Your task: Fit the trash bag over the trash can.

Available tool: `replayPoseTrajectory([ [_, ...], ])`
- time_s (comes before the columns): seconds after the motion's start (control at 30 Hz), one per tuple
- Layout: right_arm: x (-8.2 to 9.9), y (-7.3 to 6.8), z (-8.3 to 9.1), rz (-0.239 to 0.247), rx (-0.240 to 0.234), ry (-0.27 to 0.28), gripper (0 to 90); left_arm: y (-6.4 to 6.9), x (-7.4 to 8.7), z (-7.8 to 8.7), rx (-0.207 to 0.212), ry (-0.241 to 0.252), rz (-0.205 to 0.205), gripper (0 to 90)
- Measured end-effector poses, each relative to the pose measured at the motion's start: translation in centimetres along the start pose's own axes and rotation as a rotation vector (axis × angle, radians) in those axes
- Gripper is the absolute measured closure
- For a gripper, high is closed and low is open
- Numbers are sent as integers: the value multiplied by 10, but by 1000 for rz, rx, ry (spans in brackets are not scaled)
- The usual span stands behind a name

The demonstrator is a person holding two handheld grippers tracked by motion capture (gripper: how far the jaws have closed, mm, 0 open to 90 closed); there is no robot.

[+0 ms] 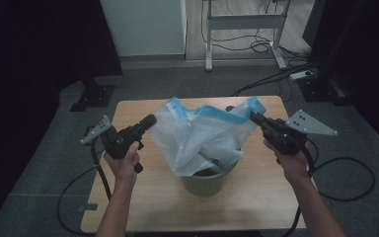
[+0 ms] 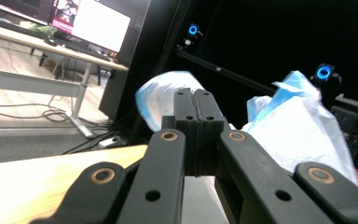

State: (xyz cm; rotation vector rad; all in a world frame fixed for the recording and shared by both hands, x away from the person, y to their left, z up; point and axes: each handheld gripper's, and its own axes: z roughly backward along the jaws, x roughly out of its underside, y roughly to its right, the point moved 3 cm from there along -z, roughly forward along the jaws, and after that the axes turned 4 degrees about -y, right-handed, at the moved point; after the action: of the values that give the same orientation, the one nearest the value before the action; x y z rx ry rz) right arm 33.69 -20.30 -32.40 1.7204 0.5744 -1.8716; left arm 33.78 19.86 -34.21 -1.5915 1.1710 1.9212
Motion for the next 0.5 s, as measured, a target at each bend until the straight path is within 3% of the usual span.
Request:
replayPoseTrajectory([
  [0.23,25,-11,18,-11,-40,-5,893,-2,21,14,-3,-21,-7,898],
  [0.5,64,-30,38,-42,-108,-25,892,-5,45,28,8,-27,18,897],
])
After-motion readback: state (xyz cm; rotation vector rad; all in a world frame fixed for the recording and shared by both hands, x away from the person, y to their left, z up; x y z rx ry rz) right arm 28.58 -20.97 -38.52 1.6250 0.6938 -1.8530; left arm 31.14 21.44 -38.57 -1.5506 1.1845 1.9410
